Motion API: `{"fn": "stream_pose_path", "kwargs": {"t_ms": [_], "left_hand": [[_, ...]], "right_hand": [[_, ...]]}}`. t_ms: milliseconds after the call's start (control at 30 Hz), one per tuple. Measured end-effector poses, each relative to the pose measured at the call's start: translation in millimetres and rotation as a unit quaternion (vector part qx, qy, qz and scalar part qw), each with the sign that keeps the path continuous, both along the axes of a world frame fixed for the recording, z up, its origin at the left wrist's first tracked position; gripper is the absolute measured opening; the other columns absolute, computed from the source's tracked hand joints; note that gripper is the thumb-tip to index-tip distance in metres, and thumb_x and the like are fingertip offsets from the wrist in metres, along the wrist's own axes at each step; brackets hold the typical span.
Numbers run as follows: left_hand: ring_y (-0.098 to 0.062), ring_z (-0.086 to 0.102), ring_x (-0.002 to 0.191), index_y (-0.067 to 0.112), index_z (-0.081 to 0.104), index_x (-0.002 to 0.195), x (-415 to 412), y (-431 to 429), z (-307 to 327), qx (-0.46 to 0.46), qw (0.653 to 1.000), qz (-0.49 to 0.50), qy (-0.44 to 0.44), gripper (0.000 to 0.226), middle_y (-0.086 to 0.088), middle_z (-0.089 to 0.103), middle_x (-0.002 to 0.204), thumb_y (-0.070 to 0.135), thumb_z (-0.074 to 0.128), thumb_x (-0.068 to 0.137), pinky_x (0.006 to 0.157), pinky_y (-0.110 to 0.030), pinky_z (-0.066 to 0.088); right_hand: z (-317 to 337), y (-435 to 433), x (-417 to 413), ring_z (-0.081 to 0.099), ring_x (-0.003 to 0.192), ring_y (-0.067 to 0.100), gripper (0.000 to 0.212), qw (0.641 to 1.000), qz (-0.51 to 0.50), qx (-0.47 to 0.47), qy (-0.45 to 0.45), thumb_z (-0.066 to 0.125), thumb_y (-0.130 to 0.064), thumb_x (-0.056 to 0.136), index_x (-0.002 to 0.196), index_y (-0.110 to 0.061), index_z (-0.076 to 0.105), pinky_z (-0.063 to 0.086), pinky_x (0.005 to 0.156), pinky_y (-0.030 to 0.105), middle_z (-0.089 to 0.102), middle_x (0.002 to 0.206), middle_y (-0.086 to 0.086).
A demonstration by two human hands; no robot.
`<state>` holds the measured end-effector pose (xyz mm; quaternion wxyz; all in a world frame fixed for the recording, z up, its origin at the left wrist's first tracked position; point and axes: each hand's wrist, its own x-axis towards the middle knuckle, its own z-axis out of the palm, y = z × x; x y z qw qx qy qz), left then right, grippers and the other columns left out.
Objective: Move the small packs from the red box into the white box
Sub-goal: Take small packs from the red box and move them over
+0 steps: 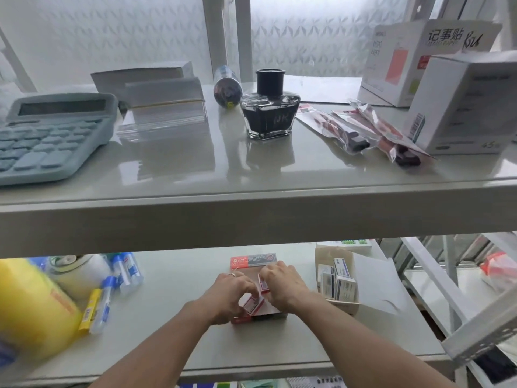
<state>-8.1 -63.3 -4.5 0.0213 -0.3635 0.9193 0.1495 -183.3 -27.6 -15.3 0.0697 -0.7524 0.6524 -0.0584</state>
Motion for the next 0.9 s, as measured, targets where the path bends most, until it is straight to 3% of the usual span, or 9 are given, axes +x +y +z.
{"fn": "stream_pose_path", "kwargs": {"t_ms": [167, 333, 400, 500, 600, 800, 900], "left_hand": [[-0.013, 0.045, 0.119, 0.035, 0.062, 0.11, 5, -4, -7, -0.005, 0.999, 0.011, 0.031, 0.038, 0.015, 0.063, 0.117, 0.031, 0.076, 0.075, 0.1, -0.034, 0.034], [-0.015, 0.044, 0.121, 0.031, 0.06, 0.115, 13, -6, -11, -0.006, 0.994, 0.075, 0.08, 0.044, 0.007, 0.059, 0.123, 0.032, 0.076, 0.074, 0.102, -0.032, 0.033], [-0.018, 0.046, 0.116, 0.033, 0.059, 0.113, 17, -5, -13, 0.018, 0.992, 0.087, 0.085, 0.043, 0.006, 0.057, 0.122, 0.034, 0.075, 0.073, 0.098, -0.03, 0.037], [-0.016, 0.048, 0.115, 0.035, 0.06, 0.111, 20, -6, -18, 0.018, 0.993, 0.084, 0.087, 0.044, 0.008, 0.058, 0.121, 0.039, 0.076, 0.071, 0.099, -0.031, 0.037], [-0.012, 0.047, 0.117, 0.035, 0.06, 0.109, 19, -6, -18, 0.005, 0.993, 0.072, 0.092, 0.044, 0.01, 0.06, 0.119, 0.04, 0.077, 0.07, 0.101, -0.031, 0.035], [-0.01, 0.043, 0.118, 0.034, 0.058, 0.106, 26, -10, -16, -0.004, 0.991, 0.076, 0.114, 0.042, 0.014, 0.059, 0.113, 0.037, 0.078, 0.069, 0.105, -0.032, 0.03], [-0.009, 0.042, 0.119, 0.032, 0.056, 0.106, 26, -11, -16, -0.018, 0.99, 0.09, 0.104, 0.042, 0.013, 0.06, 0.109, 0.039, 0.077, 0.07, 0.109, -0.034, 0.024]], "right_hand": [[0, -2, 0, 0.048, 0.108, 0.027, 0.025, 1.0, -0.01, -0.016, -0.009, 0.066, -0.014, 0.085, 0.11, -0.018, 0.061, 0.042, 0.091, 0.041, 0.062, 0.115, 0.005], [8, 0, -7, 0.05, 0.097, 0.026, 0.022, 0.998, -0.039, -0.046, -0.014, 0.061, -0.006, 0.08, 0.099, -0.017, 0.062, 0.044, 0.083, 0.04, 0.066, 0.1, 0.004], [9, 1, -8, 0.05, 0.096, 0.026, 0.019, 0.999, -0.043, -0.029, 0.0, 0.066, -0.018, 0.079, 0.098, -0.019, 0.061, 0.043, 0.081, 0.04, 0.066, 0.098, 0.003], [6, 2, -4, 0.047, 0.095, 0.026, 0.03, 0.999, -0.049, -0.002, 0.019, 0.066, -0.039, 0.077, 0.098, -0.019, 0.058, 0.04, 0.082, 0.042, 0.064, 0.1, 0.003], [1, 2, 5, 0.047, 0.098, 0.027, 0.039, 0.998, -0.057, -0.005, 0.033, 0.066, -0.047, 0.077, 0.101, -0.017, 0.057, 0.039, 0.084, 0.042, 0.063, 0.104, 0.005], [11, 3, 4, 0.047, 0.1, 0.026, 0.023, 0.998, -0.058, 0.0, 0.012, 0.066, -0.025, 0.08, 0.101, -0.017, 0.057, 0.04, 0.083, 0.04, 0.064, 0.104, 0.004], [13, 5, -2, 0.045, 0.1, 0.025, 0.033, 0.998, -0.045, 0.031, -0.024, 0.065, -0.018, 0.077, 0.108, -0.019, 0.057, 0.042, 0.085, 0.04, 0.064, 0.11, 0.003]]}}
